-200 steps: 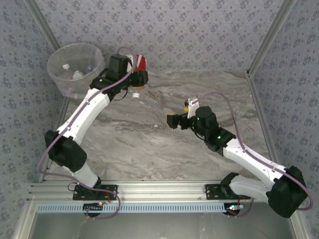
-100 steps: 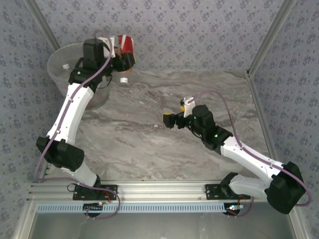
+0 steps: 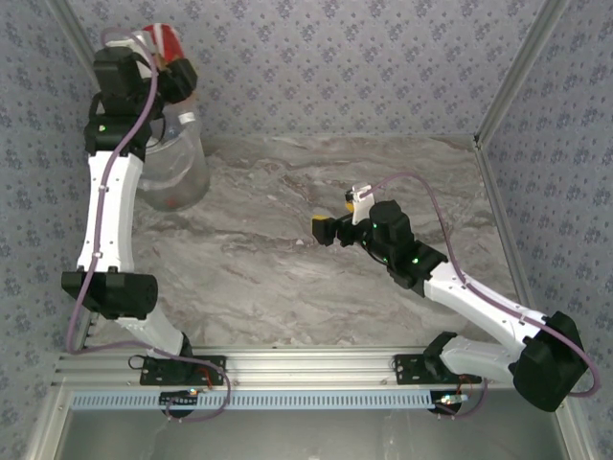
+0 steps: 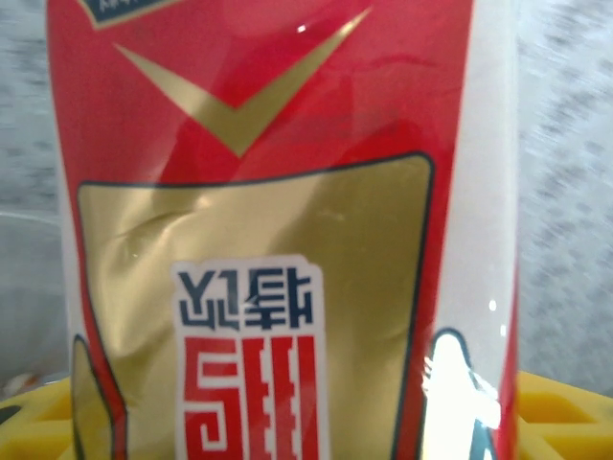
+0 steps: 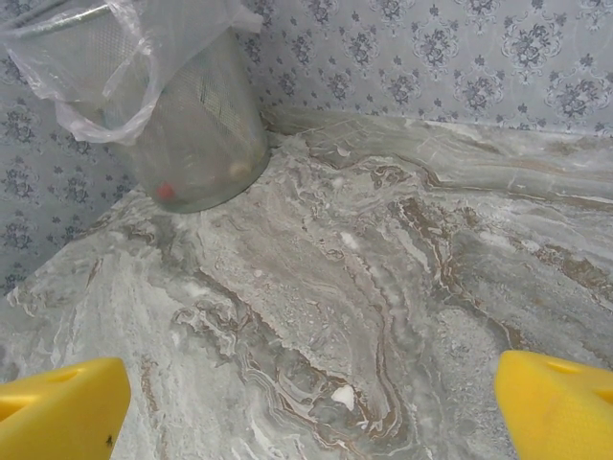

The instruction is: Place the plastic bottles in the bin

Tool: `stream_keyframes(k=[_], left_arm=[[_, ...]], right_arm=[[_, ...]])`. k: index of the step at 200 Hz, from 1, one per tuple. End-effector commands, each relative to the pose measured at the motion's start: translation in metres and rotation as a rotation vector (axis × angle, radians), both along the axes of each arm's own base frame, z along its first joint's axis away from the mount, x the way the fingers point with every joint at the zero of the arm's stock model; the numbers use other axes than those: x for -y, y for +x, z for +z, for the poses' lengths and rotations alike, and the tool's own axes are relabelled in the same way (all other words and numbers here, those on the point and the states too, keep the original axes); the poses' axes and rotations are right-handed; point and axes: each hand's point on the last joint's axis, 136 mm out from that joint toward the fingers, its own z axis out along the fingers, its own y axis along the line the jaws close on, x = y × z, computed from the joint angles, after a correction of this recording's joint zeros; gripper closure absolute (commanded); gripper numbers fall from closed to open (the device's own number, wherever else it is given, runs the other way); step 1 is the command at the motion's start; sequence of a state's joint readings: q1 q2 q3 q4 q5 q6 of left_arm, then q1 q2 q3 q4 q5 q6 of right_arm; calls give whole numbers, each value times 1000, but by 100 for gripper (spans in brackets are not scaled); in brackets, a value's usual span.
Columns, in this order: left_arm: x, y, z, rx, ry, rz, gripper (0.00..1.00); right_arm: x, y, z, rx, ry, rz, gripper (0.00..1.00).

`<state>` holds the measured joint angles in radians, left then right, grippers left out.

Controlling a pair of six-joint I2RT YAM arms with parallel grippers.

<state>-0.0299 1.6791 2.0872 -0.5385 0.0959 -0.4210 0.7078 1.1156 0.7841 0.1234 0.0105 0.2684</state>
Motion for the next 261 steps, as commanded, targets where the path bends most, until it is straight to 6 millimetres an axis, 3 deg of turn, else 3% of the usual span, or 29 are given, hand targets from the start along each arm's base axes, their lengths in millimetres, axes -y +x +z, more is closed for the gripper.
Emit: stream_keyframes(k=[1, 51, 113, 142, 155, 170, 195, 261], left_arm=[[-40, 14, -16, -46, -109, 163, 54], [-83, 26, -50, -115, -194, 367, 52], [-119, 43, -85, -139, -387, 600, 50], [-120, 63, -99, -177, -450, 612, 43], [-121, 70, -107, -219, -468, 633, 31], [-122, 78, -107, -234, -498, 652, 21], [-120, 91, -101, -213, -539, 640, 16], [-119, 74, -83, -204, -481, 641, 10]], right_arm=[[-2, -2, 19, 42, 21, 8, 0], [8, -10, 13, 41, 15, -17, 0], [21, -17, 15, 49, -12, -38, 0], [23, -18, 13, 46, -3, -47, 0], [22, -18, 13, 43, -2, -48, 0], [22, -18, 14, 45, 0, -47, 0], [23, -18, 14, 46, -3, -49, 0], [27, -19, 9, 43, -18, -65, 0]])
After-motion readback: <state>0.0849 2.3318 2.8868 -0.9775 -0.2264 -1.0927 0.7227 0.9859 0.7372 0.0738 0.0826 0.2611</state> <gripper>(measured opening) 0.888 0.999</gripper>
